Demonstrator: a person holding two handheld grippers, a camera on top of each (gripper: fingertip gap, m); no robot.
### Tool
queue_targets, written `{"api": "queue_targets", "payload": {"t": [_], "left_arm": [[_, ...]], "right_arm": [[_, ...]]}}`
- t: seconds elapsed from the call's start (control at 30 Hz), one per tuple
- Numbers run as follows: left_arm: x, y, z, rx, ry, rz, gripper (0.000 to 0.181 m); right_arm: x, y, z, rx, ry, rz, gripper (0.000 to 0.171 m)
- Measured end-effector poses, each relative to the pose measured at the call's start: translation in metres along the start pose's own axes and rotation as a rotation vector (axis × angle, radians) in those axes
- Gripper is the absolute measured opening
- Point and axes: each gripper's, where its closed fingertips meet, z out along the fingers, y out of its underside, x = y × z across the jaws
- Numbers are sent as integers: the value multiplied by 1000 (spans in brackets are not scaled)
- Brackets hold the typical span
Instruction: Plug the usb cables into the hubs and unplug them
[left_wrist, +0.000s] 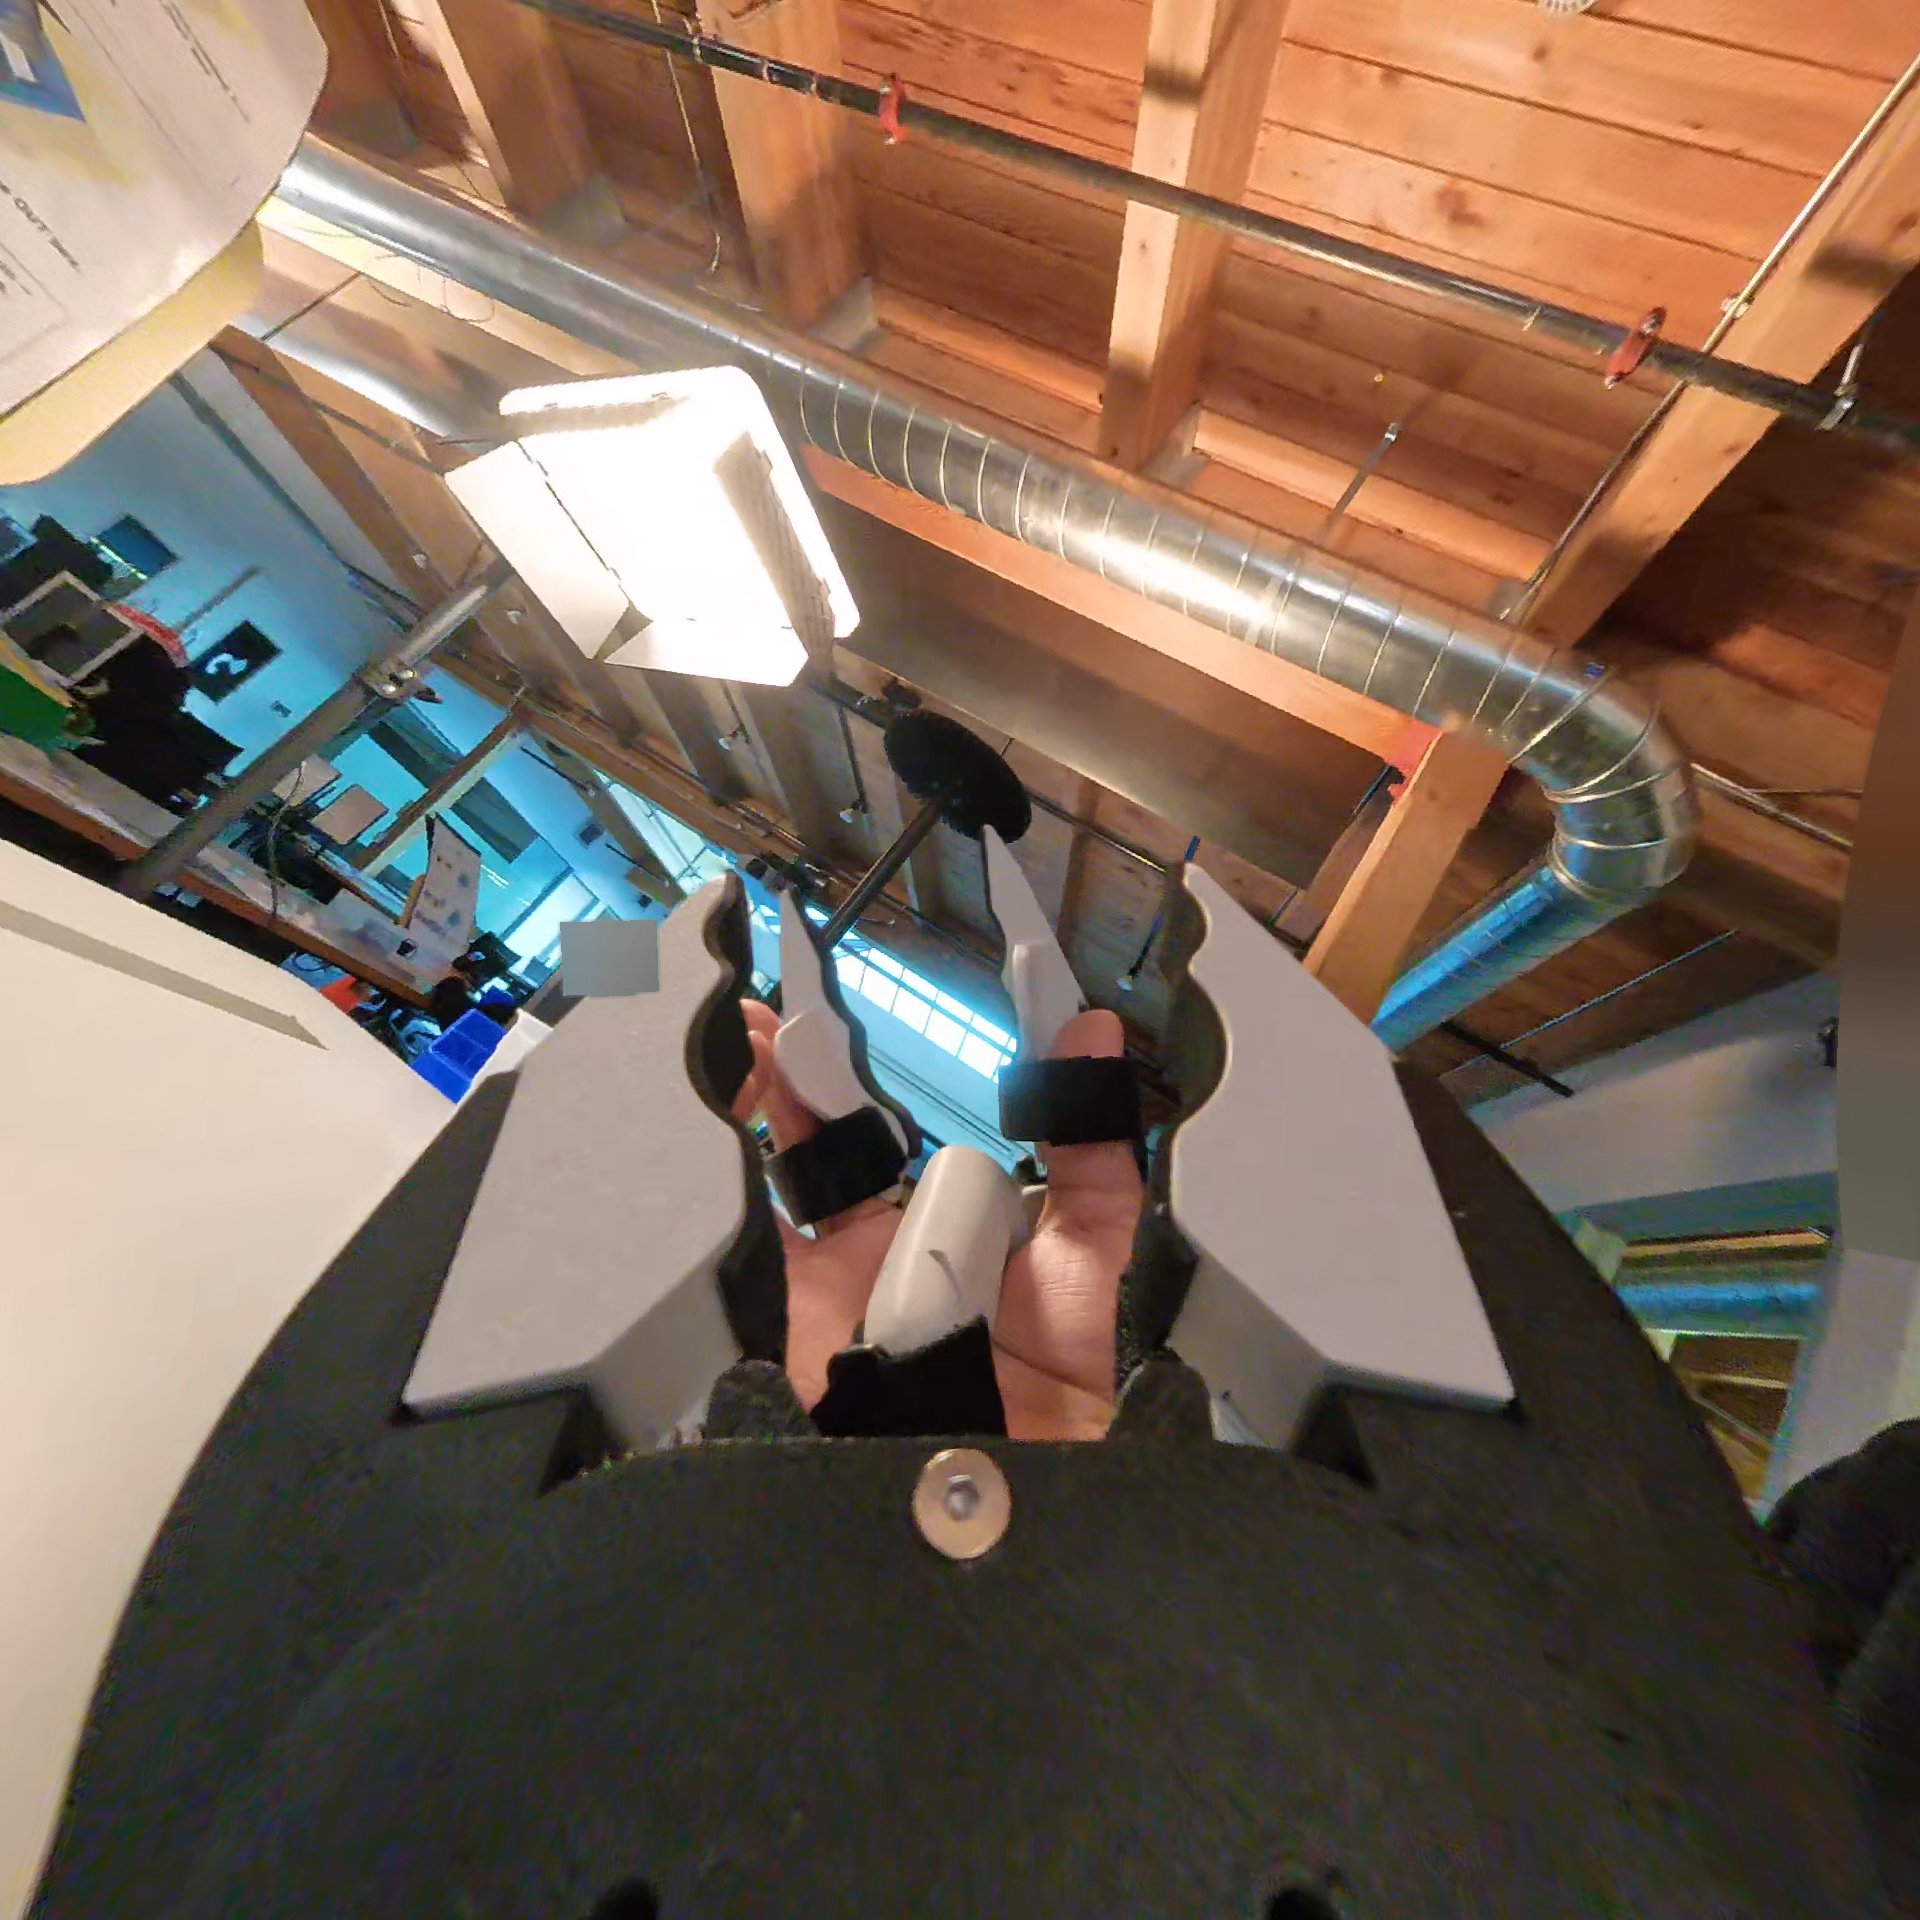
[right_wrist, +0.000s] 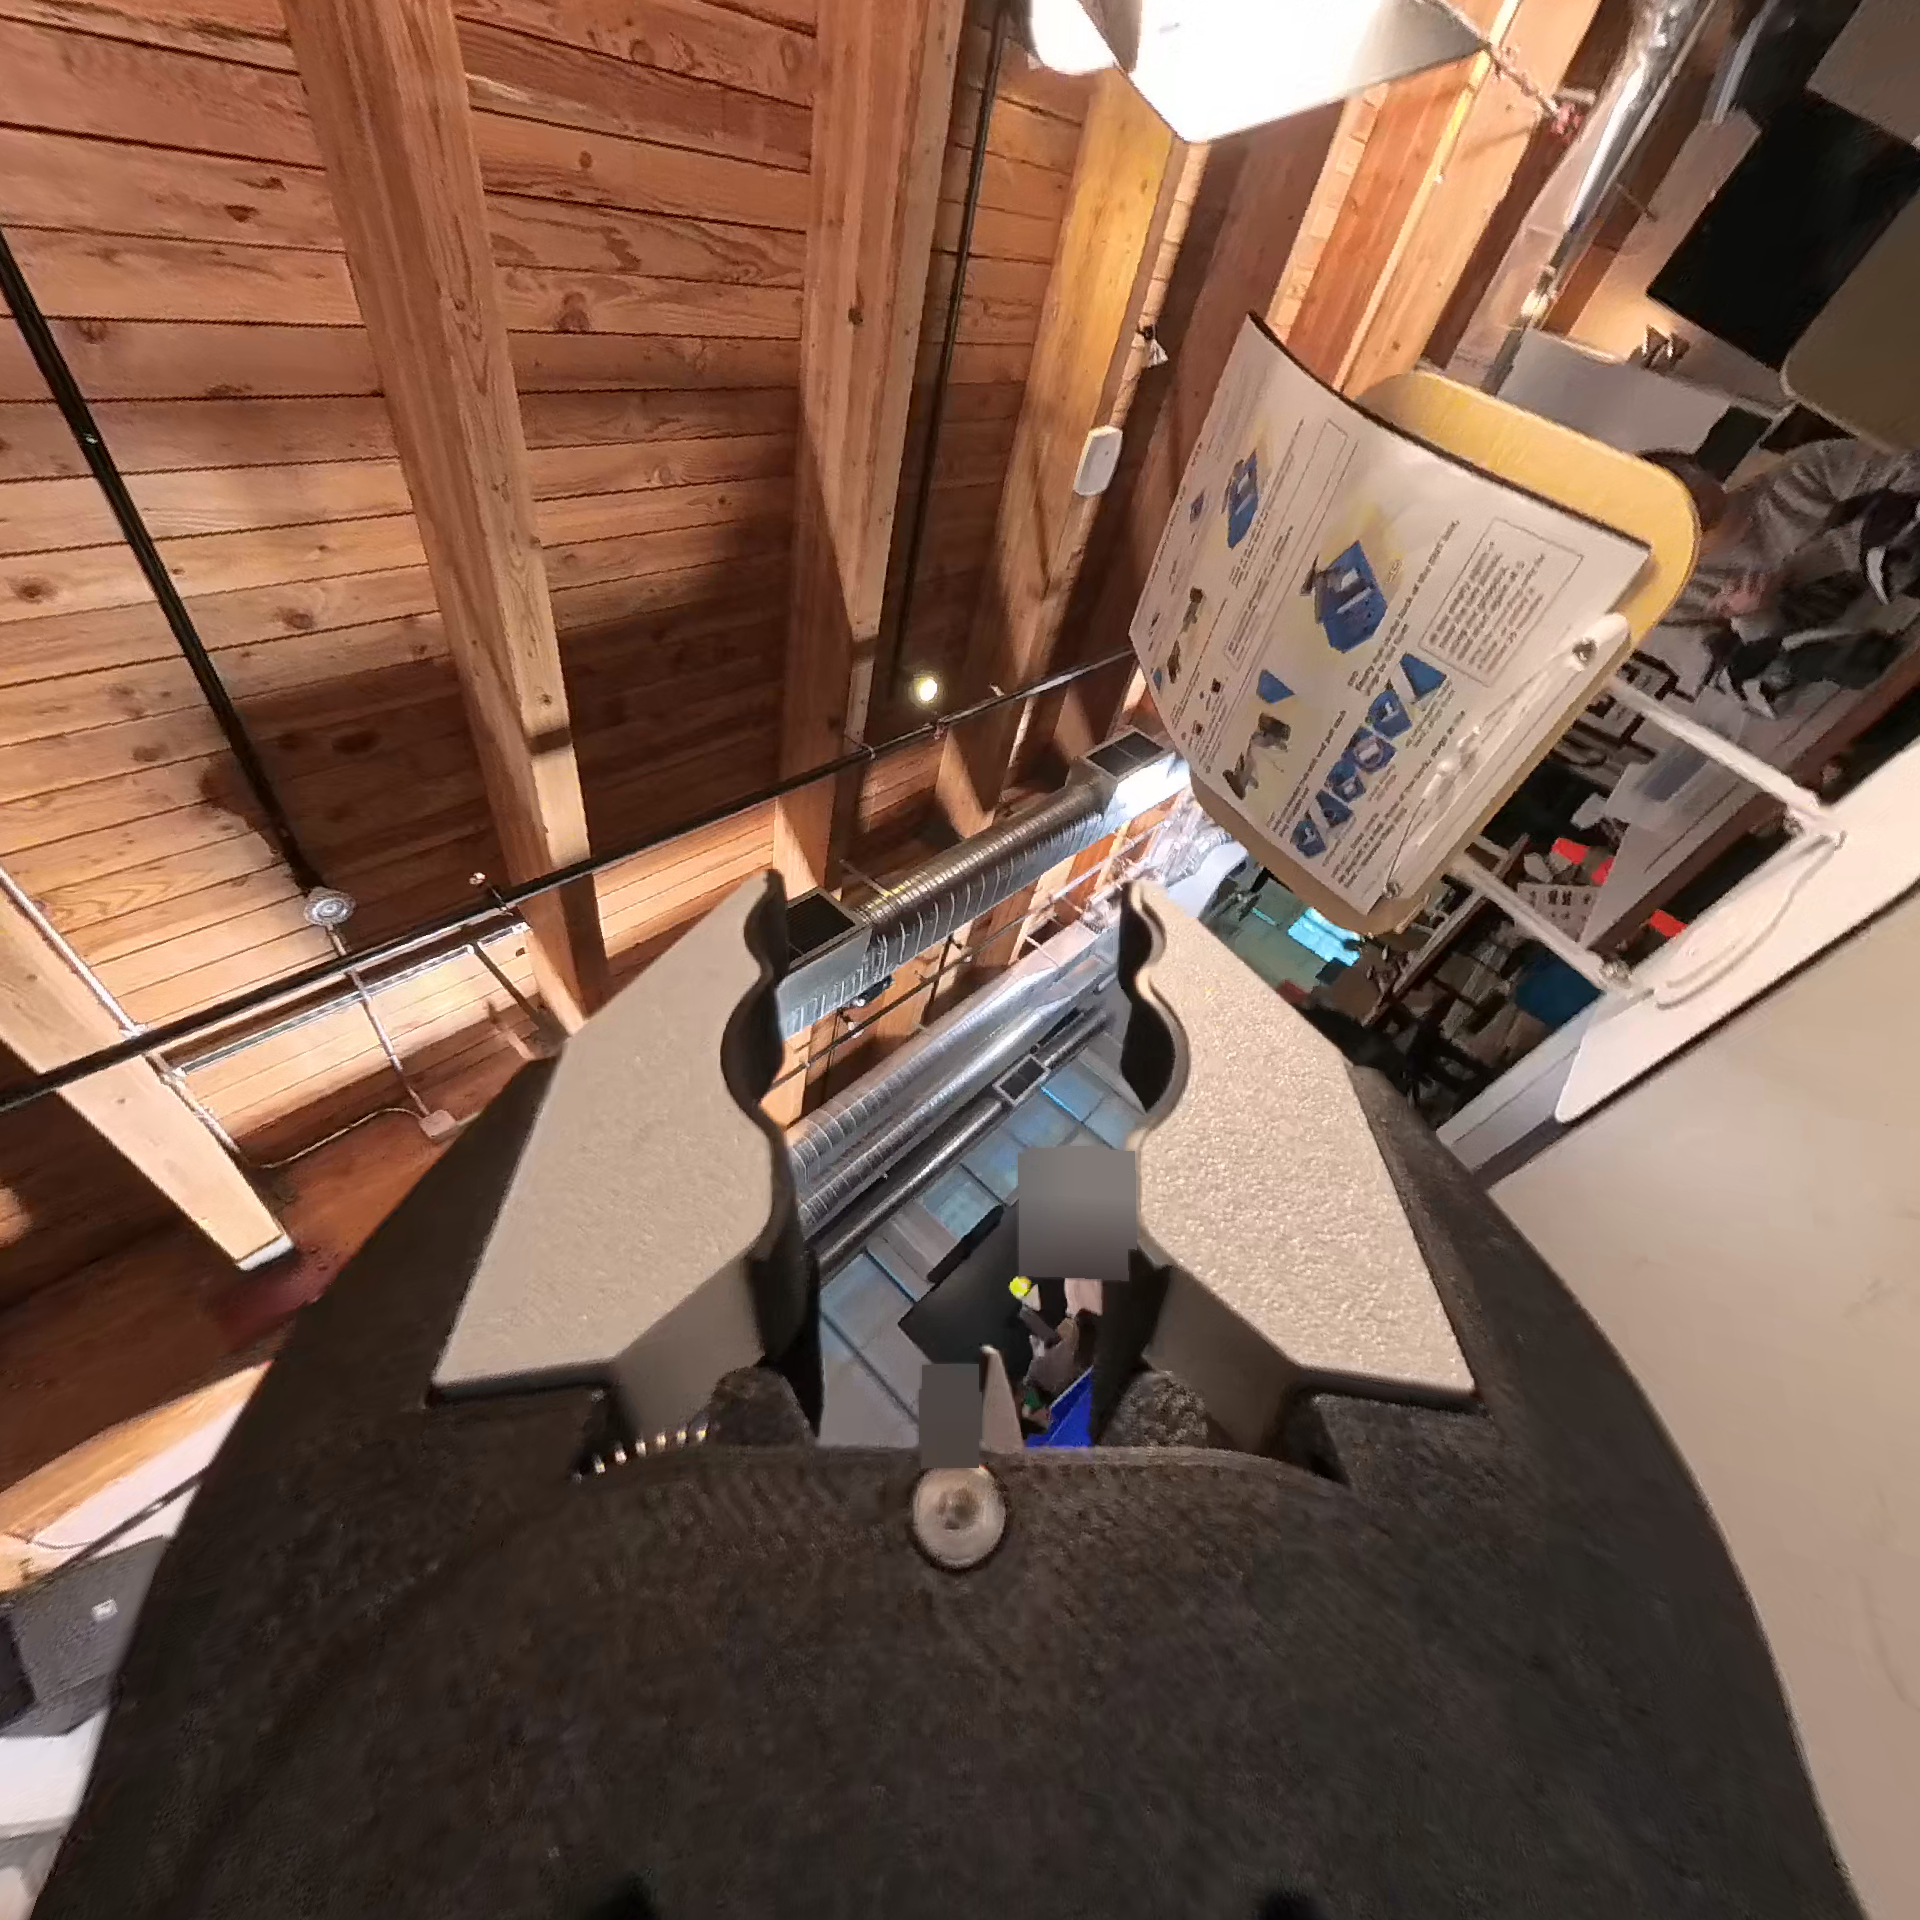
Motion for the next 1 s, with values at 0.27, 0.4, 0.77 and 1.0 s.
{"api": "queue_targets", "payload": {"t": [0.27,0.4,0.77,1.0], "left_arm": [[-11,32,2,-52,-4,-264,78],[-22,16,-2,-91,-46,-189,79],[-47,-290,-155,-282,-825,807,73],[-91,-401,-314,-898,-1465,1055,68]], "right_arm": [[-2,-3,4,-36,2,-10,35],[19,6,5,-107,2,-22,23],[145,-40,-26,-747,368,-597,26],[213,-85,-68,-967,636,-1053,28]]}}
